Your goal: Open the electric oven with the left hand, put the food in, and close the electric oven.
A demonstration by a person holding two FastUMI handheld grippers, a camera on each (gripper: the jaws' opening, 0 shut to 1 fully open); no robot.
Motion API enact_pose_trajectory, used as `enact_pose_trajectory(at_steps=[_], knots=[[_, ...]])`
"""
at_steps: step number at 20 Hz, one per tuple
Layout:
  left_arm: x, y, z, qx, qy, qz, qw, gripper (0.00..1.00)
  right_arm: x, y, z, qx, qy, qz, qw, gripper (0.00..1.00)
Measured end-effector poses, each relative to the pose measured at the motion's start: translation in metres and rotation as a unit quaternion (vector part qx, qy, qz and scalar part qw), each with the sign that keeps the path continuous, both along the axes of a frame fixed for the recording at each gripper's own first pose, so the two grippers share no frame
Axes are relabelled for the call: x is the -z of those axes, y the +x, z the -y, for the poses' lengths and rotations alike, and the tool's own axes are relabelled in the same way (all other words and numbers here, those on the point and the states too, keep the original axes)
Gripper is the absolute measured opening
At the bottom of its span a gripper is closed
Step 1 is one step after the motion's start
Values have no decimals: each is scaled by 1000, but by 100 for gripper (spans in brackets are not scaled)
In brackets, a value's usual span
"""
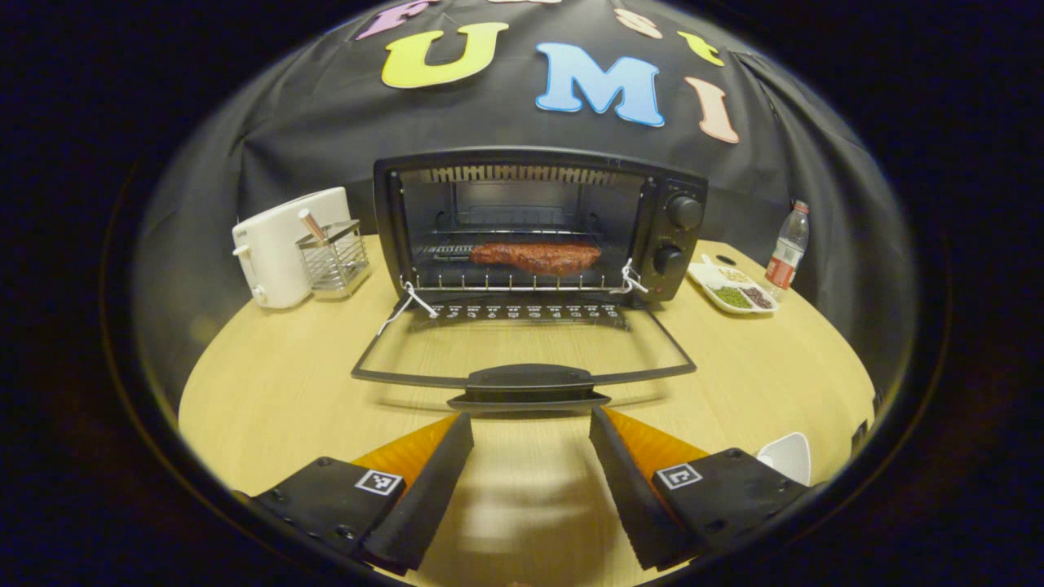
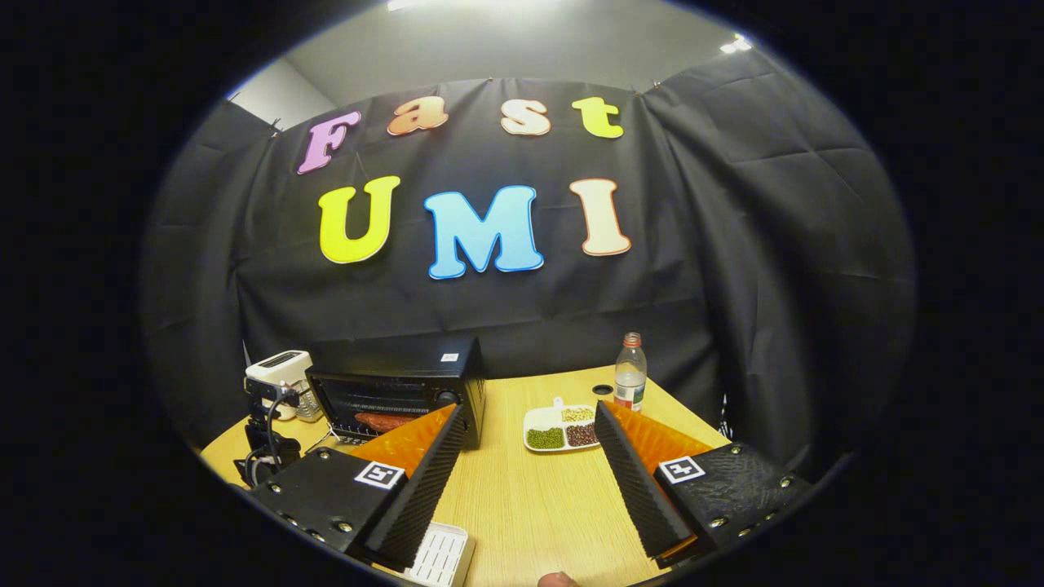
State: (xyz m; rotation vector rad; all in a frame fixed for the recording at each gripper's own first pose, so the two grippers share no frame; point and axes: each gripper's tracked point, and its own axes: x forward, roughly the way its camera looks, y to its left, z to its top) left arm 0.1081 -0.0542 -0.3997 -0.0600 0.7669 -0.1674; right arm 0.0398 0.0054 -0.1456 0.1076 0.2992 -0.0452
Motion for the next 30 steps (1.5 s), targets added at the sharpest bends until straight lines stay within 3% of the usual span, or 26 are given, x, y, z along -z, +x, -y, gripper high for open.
enact_pose_trajectory(at_steps=[1,9,14,19,23,30], knots=[[3,4,1,0,2,-1,1000,100,0,-2,4,5,-6,1,1000,98],[10,13,9,-5,18,3,1000,97,-6,6,-1,-13,-32,4,999,97],[-9,22,7,2,26,29,999,100,-5,12,-13,-31,-24,5,999,97],[-32,29,5,-1,20,51,998,96,-5,15,-29,-52,-27,10,998,97],[-61,43,3,-6,16,86,996,100,-5,17,-32,-55,-21,10,998,97],[-93,66,3,-5,16,130,991,97,-5,17,-35,-53,-20,6,998,97]])
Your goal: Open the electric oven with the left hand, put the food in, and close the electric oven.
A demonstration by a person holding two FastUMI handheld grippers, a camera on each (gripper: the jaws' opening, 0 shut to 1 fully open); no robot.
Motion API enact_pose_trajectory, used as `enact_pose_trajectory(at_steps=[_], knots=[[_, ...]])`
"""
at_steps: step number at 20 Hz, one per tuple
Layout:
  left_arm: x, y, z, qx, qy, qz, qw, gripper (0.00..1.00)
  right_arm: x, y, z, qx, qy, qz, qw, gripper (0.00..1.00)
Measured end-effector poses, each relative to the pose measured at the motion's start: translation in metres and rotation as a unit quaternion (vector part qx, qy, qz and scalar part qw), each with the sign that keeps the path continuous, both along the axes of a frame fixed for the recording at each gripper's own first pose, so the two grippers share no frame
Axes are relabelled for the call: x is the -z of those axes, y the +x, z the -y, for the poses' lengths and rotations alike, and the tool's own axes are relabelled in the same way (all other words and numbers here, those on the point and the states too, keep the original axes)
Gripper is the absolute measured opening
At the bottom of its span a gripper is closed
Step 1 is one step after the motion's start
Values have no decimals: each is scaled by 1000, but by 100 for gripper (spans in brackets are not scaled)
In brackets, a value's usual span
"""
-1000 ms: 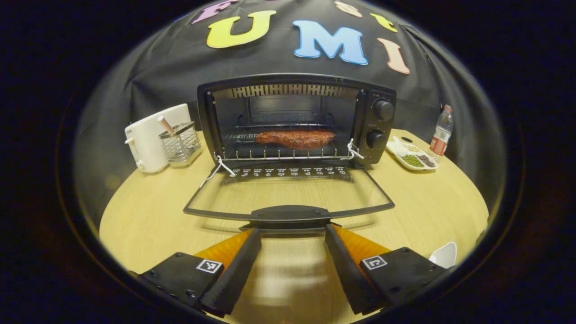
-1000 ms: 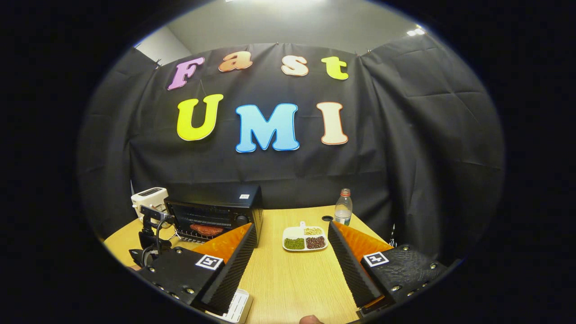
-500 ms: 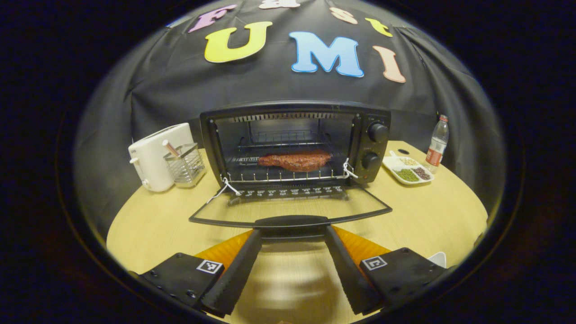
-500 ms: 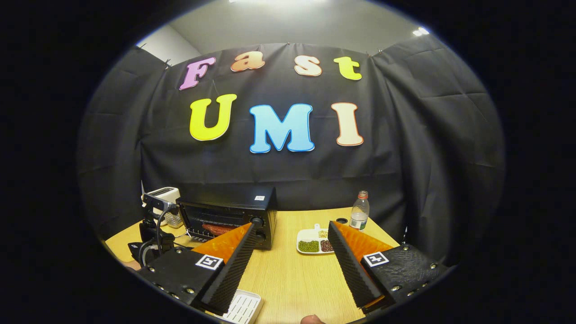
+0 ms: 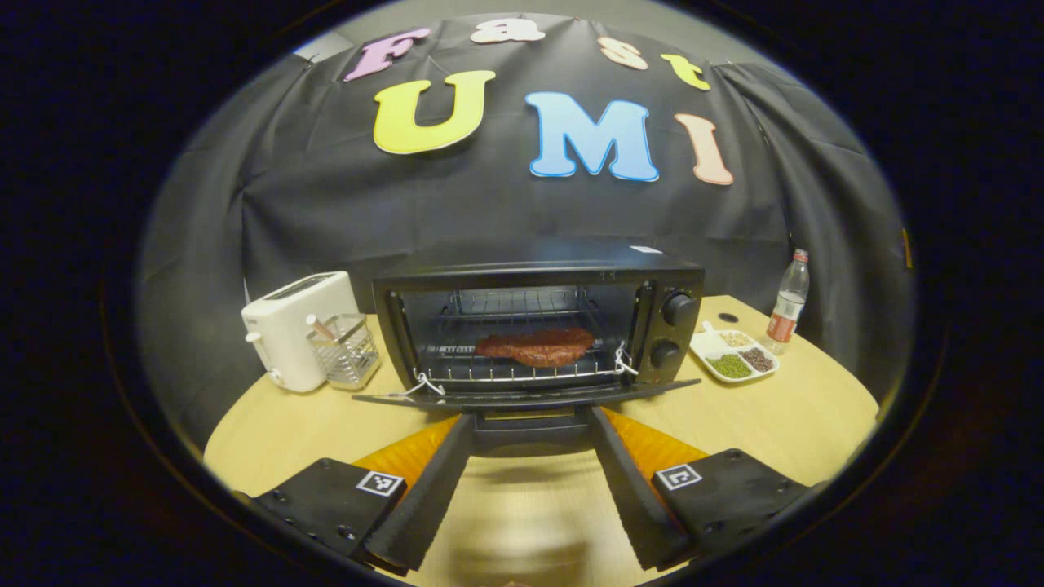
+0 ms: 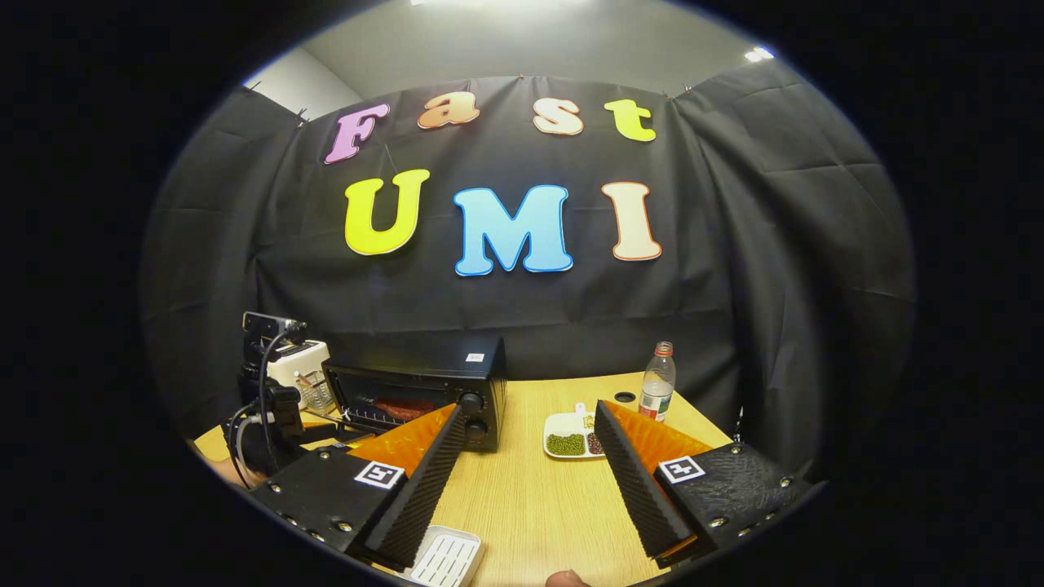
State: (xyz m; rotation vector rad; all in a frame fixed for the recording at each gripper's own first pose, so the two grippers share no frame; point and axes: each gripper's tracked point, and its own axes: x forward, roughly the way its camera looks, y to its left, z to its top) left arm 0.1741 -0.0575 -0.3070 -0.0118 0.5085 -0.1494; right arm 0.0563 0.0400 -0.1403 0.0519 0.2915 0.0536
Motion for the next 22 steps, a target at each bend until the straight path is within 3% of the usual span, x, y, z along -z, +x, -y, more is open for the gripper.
enact_pose_trajectory(at_steps=[3,6,7,13,14,18,20,22], knots=[[-19,16,-1,9,6,30,999,100,1,1,-2,2,-4,-2,1000,98],[-33,38,0,21,12,58,998,90,1,4,-3,8,-4,-4,1000,98],[-38,46,-1,22,12,65,998,100,1,2,-3,10,-6,-3,1000,98],[-67,73,-14,17,-2,104,994,96,-4,7,-7,20,-3,4,1000,97],[-72,71,-16,18,-1,109,994,100,-6,8,-9,19,0,5,1000,98],[-107,44,-22,10,-2,131,991,100,-20,9,-13,7,12,24,1000,98],[-131,22,-23,-1,-6,147,989,90,-28,7,-13,-8,15,37,999,98],[-157,-5,-24,-17,-6,158,987,90,-35,0,-6,-19,11,44,999,97]])
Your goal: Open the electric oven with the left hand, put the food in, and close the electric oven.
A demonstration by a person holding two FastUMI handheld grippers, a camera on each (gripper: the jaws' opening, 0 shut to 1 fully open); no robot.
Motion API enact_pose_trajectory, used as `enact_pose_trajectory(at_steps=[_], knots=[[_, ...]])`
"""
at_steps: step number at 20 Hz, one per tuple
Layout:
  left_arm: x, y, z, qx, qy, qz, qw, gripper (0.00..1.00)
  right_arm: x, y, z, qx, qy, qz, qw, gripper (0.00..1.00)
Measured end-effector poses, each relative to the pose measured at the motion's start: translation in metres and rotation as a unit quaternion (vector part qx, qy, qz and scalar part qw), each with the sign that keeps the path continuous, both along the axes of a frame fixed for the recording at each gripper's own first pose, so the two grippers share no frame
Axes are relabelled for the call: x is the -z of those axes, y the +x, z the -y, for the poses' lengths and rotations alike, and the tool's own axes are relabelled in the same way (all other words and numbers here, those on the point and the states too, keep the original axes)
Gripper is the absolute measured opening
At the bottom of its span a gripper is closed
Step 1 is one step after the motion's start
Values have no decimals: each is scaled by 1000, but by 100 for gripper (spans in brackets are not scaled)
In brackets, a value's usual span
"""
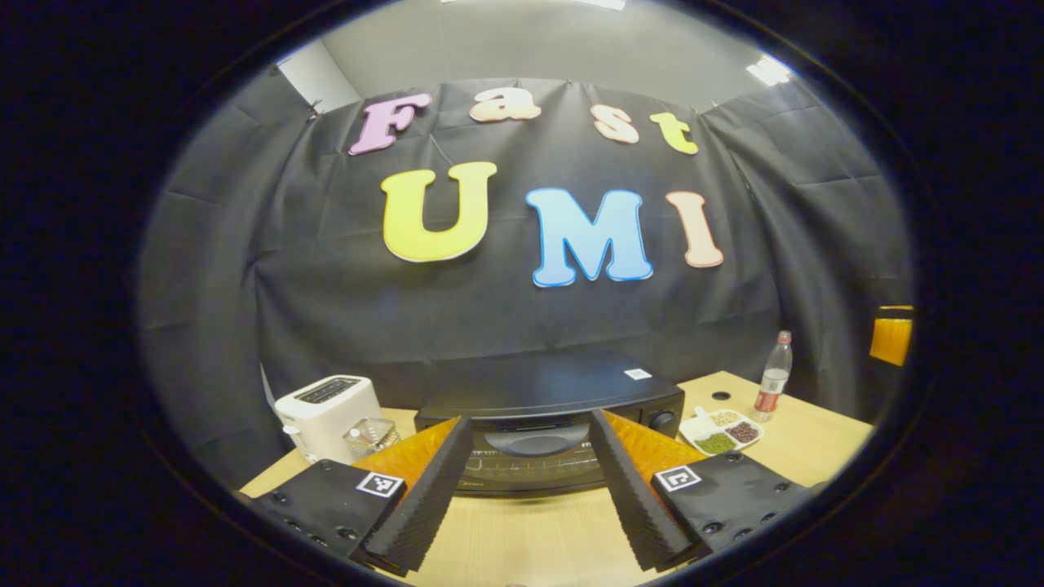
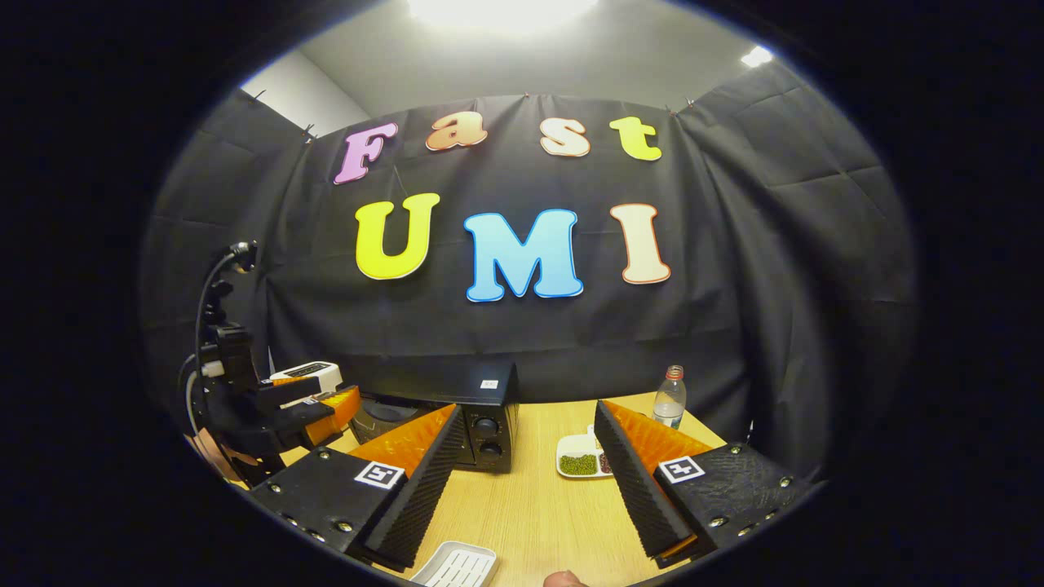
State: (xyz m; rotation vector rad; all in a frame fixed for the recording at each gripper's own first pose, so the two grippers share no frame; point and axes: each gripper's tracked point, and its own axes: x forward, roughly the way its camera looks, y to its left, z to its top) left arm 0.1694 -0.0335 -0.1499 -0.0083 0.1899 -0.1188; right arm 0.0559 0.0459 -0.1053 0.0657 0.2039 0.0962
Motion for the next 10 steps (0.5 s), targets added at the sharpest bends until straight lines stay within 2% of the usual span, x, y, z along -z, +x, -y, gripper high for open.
enact_pose_trajectory(at_steps=[1,3,4,5,6,7,8,9,10], knots=[[-13,-14,1,-7,-2,7,1000,90,-6,-4,4,-5,1,4,1000,97],[-40,-41,3,-17,0,23,1000,100,-14,-11,14,-10,5,13,1000,97],[-52,-55,4,-21,5,31,999,90,-18,-15,19,-10,7,16,1000,97],[-63,-70,5,-25,12,37,999,90,-22,-21,22,-12,8,19,1000,97],[-74,-83,5,-31,17,45,998,96,-24,-26,28,-13,7,22,1000,97],[-85,-97,5,-36,21,53,998,96,-27,-32,31,-15,5,26,1000,97],[-93,-111,6,-42,25,58,997,100,-31,-38,35,-17,5,32,999,97],[-101,-126,4,-50,29,62,996,96,-38,-42,35,-21,6,41,999,98],[-108,-141,3,-54,33,65,996,97,-46,-46,35,-22,9,49,999,97]])
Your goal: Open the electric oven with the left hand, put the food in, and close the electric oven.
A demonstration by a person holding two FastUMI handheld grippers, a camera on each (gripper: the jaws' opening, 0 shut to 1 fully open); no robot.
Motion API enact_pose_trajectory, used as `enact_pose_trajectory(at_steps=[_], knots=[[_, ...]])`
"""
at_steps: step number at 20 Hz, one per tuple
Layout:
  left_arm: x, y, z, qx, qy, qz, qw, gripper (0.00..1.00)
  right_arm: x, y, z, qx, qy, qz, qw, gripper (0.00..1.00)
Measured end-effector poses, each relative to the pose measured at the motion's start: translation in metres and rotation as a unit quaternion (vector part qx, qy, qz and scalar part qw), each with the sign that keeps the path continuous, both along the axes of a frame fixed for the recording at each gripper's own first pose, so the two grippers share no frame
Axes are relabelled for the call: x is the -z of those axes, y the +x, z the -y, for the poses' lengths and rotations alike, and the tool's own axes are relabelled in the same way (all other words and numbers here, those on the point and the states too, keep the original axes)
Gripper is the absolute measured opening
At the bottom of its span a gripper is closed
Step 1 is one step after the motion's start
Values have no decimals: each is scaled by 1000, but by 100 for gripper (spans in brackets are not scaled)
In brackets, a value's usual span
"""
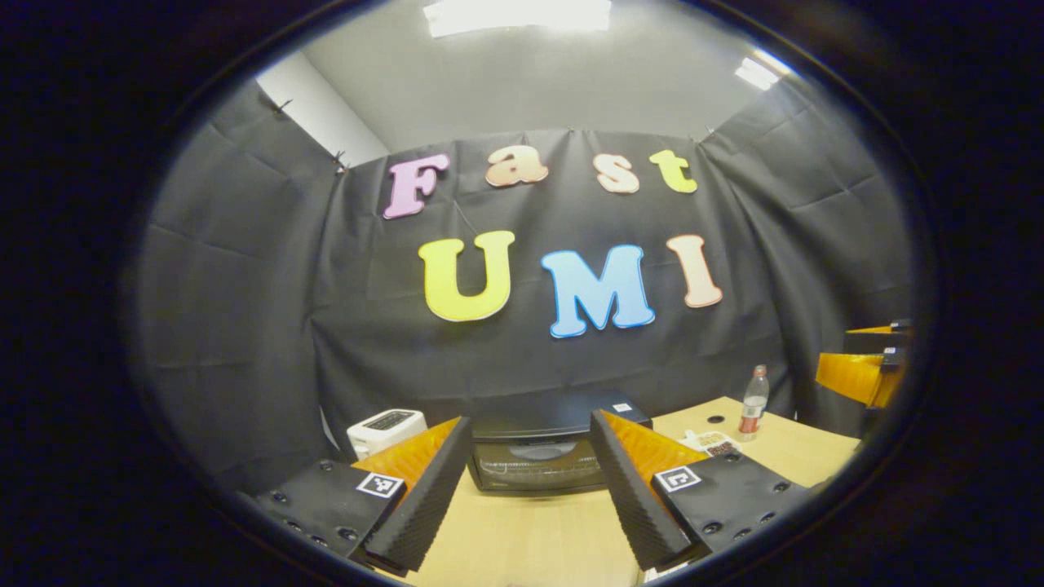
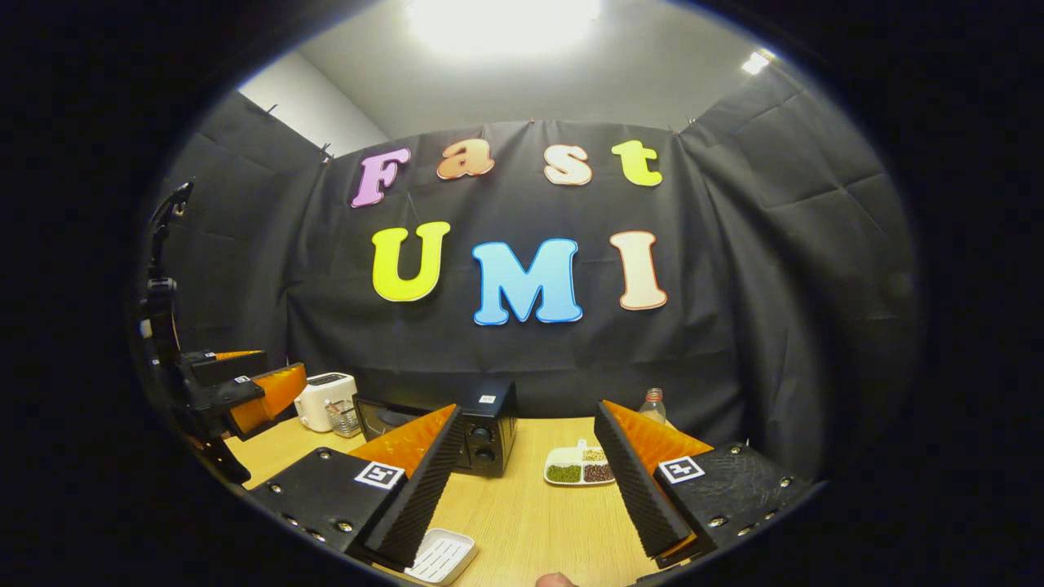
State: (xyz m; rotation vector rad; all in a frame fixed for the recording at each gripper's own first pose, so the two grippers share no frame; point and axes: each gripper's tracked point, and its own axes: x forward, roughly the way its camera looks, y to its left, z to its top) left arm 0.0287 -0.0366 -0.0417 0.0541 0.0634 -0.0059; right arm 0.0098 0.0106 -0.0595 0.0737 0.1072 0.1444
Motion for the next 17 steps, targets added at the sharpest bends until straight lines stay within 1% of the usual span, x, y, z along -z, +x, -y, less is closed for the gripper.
enact_pose_trajectory(at_steps=[3,4,5,7,8,9,10,11,14,17], knots=[[-19,-31,-3,-7,5,10,1000,100,-14,-12,-1,-3,11,14,1000,97],[-22,-40,-6,-10,-2,11,1000,100,-20,-15,-4,-5,13,19,1000,97],[-24,-47,-8,-12,-11,11,1000,96,-22,-17,-6,-5,14,22,1000,97],[-22,-59,-17,-18,-27,7,999,99,-22,-23,-10,-1,11,25,1000,97],[-19,-61,-23,-20,-30,4,999,100,-22,-25,-12,2,11,25,1000,97],[-18,-63,-30,-24,-31,1,999,96,-23,-26,-18,4,12,23,1000,97],[-17,-66,-36,-26,-32,-3,999,100,-23,-28,-22,5,14,22,1000,97],[-19,-68,-42,-28,-34,-3,999,96,-25,-27,-26,6,16,22,1000,97],[-24,-69,-60,-32,-36,1,999,100,-30,-26,-41,8,19,28,999,98],[-25,-68,-73,-37,-29,-3,999,100,-32,-19,-55,5,22,36,999,98]])
